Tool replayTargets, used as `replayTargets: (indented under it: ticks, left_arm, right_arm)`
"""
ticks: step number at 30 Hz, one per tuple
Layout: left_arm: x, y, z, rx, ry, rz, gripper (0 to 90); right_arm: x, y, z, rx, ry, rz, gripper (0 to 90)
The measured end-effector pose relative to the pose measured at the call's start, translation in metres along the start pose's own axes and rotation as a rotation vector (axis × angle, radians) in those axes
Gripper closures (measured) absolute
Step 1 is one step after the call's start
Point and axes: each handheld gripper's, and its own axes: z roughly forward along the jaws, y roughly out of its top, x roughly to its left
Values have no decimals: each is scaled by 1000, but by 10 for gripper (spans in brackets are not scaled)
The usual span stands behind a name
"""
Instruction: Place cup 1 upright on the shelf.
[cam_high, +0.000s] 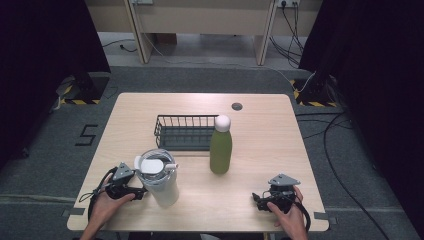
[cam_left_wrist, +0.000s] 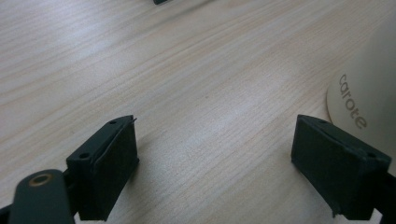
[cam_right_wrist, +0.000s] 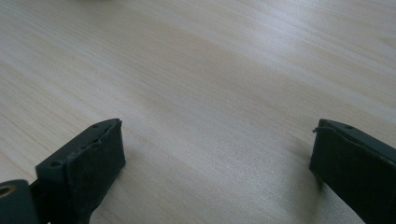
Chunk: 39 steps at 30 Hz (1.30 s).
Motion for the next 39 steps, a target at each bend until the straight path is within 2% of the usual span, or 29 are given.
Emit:
replayTargets:
  ticks: [14, 20, 24, 27, 29, 30, 34, 36, 39]
  left_arm:
    - [0, -2, -3, -17, -26, 1, 167]
    - [2, -9, -16, -67, -18, -15, 168]
    - [0, -13, -26, -107, -30, -37, 166]
    - [-3, -14, -30, -120, -32, -29, 163]
    - [-5, -15, -33, -140, -42, -27, 161]
    - [-7, -17, -35, -157, -62, -21, 154]
    - [-10, -19, -39, -177, -75, -17, 151]
    - [-15, -20, -44, -204, -97, -15, 151]
    - [-18, -22, -47, -215, -101, -3, 151]
  right_arm:
    - [0, 0, 0, -2, -2, -1, 34]
    - [0, 0, 0, -1, -1, -1, 33]
    - [0, 0, 0, -1, 0, -1, 32]
    - [0, 0, 0, 0, 0, -1, 32]
    - [0, 0, 0, 0, 0, -1, 31]
    - [0, 0, 0, 0, 0, -1, 31]
    - [0, 0, 0, -1, 0, -1, 31]
    - [0, 0, 0, 0, 0, -1, 31]
    - [0, 0, 0, -1, 0, -1, 31]
